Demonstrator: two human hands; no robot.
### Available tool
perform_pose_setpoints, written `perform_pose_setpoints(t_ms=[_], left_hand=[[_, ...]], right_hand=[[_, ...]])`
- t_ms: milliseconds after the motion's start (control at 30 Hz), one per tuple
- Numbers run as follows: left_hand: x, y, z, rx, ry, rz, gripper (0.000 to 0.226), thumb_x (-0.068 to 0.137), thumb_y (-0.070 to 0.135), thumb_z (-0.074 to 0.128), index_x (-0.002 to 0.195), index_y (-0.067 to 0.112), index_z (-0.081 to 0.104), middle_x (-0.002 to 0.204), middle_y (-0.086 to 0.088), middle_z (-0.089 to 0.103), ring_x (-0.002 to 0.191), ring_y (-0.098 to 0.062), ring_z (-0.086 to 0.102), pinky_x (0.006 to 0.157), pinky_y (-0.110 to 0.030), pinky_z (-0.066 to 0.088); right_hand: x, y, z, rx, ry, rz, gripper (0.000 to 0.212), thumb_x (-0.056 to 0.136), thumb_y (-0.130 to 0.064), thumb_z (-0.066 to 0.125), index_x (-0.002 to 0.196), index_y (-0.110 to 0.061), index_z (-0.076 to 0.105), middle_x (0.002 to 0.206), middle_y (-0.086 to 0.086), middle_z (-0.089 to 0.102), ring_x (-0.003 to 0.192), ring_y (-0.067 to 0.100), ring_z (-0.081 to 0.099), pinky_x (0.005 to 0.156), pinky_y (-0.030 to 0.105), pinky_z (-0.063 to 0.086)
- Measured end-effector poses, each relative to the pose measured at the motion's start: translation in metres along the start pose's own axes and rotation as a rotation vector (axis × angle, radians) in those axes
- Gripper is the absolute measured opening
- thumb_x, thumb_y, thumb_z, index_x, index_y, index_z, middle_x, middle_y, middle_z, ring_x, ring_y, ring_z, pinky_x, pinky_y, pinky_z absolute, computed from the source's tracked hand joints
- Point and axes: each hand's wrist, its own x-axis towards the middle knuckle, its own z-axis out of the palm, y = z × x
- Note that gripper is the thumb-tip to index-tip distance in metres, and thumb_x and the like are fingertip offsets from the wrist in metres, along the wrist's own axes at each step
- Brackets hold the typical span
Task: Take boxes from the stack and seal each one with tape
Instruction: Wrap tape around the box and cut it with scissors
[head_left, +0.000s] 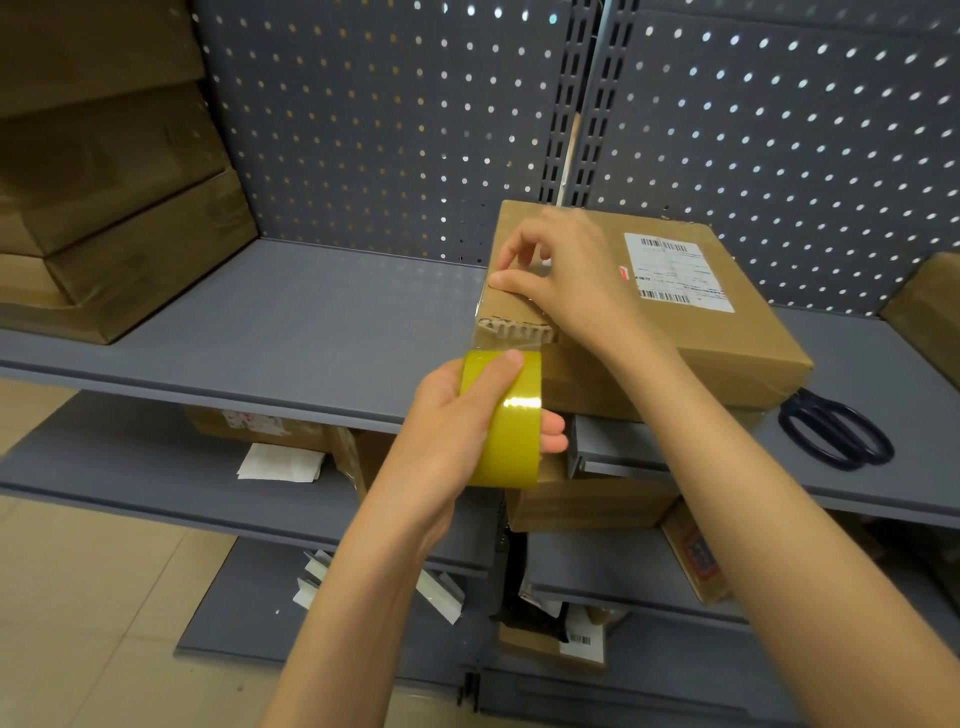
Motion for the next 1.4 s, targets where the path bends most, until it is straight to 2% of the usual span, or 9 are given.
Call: perform_pose_setpoints(t_ms=[100, 233, 400, 533, 833, 1133, 1200, 1300, 1400], left_hand=[[-0.003, 0.0, 0.001, -0.008, 0.037, 0.025, 0.019, 0.094, 0.031, 0.053, 0.102, 0.014, 0.05, 0.064, -0.008, 0.071, 0.056, -0.018, 0.069, 0.058, -0.033, 0.058], [-0.005, -0.001, 0.0, -0.044, 0.065, 0.023, 0.021, 0.094, 0.031, 0.054, 0.104, 0.013, 0.049, 0.065, -0.009, 0.071, 0.057, -0.02, 0.069, 0.061, -0.036, 0.058], [-0.011, -0.003, 0.004, -0.047, 0.049, 0.025, 0.014, 0.097, 0.027, 0.049, 0.102, 0.014, 0.051, 0.066, -0.006, 0.072, 0.057, -0.016, 0.07, 0.053, -0.027, 0.057], [-0.011, -0.005, 0.003, -0.13, 0.072, 0.001, 0.018, 0.093, 0.026, 0.054, 0.107, 0.017, 0.045, 0.063, -0.006, 0.071, 0.052, -0.016, 0.069, 0.046, -0.023, 0.054], [-0.001, -0.012, -0.003, -0.111, 0.065, -0.015, 0.024, 0.092, 0.02, 0.056, 0.109, 0.026, 0.04, 0.07, -0.006, 0.073, 0.053, -0.023, 0.068, 0.052, -0.03, 0.058], [0.004, -0.019, -0.003, -0.077, 0.073, 0.038, 0.023, 0.092, 0.019, 0.057, 0.103, 0.03, 0.04, 0.072, -0.008, 0.073, 0.057, -0.028, 0.069, 0.062, -0.038, 0.059], [0.006, -0.02, -0.006, -0.025, 0.06, 0.063, 0.025, 0.092, 0.019, 0.057, 0.103, 0.033, 0.039, 0.068, 0.0, 0.073, 0.056, -0.022, 0.069, 0.057, -0.033, 0.059], [0.006, -0.018, -0.012, 0.095, 0.027, 0.099, 0.029, 0.092, 0.027, 0.057, 0.113, 0.033, 0.039, 0.055, 0.023, 0.063, 0.051, 0.0, 0.064, 0.047, -0.018, 0.051], [0.009, -0.015, -0.015, 0.078, 0.005, 0.057, 0.032, 0.09, 0.022, 0.058, 0.118, 0.026, 0.042, 0.057, 0.02, 0.065, 0.052, -0.002, 0.065, 0.043, -0.019, 0.048]], right_hand=[[-0.004, -0.002, -0.001, -0.111, -0.01, -0.07, 0.013, 0.088, -0.025, 0.067, 0.089, -0.014, 0.074, 0.084, -0.004, 0.066, 0.083, 0.01, 0.045, 0.075, 0.023, 0.03], [-0.014, -0.002, -0.006, -0.077, -0.069, -0.09, 0.035, 0.096, -0.03, 0.054, 0.08, -0.003, 0.069, 0.08, 0.006, 0.061, 0.073, 0.02, 0.051, 0.061, 0.027, 0.027], [-0.017, 0.001, -0.007, 0.068, -0.117, 0.01, 0.043, 0.095, -0.044, 0.051, 0.089, -0.006, 0.072, 0.093, 0.008, 0.061, 0.073, 0.01, 0.05, 0.066, 0.016, 0.034], [-0.014, 0.0, -0.007, 0.063, -0.109, 0.021, 0.039, 0.097, -0.039, 0.05, 0.089, -0.008, 0.072, 0.091, 0.009, 0.062, 0.067, 0.001, 0.044, 0.061, 0.006, 0.029], [-0.015, 0.003, -0.005, 0.114, -0.102, 0.046, 0.039, 0.097, -0.04, 0.049, 0.092, -0.01, 0.074, 0.092, 0.007, 0.062, 0.069, 0.003, 0.046, 0.066, 0.017, 0.034], [-0.019, 0.002, -0.007, 0.127, -0.109, 0.037, 0.022, 0.093, -0.033, 0.06, 0.093, -0.016, 0.073, 0.091, -0.004, 0.06, 0.073, -0.005, 0.05, 0.065, 0.004, 0.034], [-0.019, 0.001, -0.007, 0.129, -0.101, 0.037, 0.019, 0.092, -0.03, 0.062, 0.093, -0.015, 0.073, 0.092, -0.003, 0.06, 0.073, -0.006, 0.05, 0.065, 0.002, 0.034], [-0.019, 0.001, -0.007, 0.126, -0.094, 0.036, 0.017, 0.091, -0.027, 0.063, 0.094, -0.014, 0.073, 0.093, -0.003, 0.062, 0.075, -0.007, 0.051, 0.067, 0.001, 0.035], [-0.019, 0.0, -0.007, 0.126, -0.099, 0.041, 0.016, 0.091, -0.027, 0.063, 0.095, -0.015, 0.073, 0.094, -0.003, 0.062, 0.075, -0.006, 0.052, 0.067, 0.0, 0.035]])
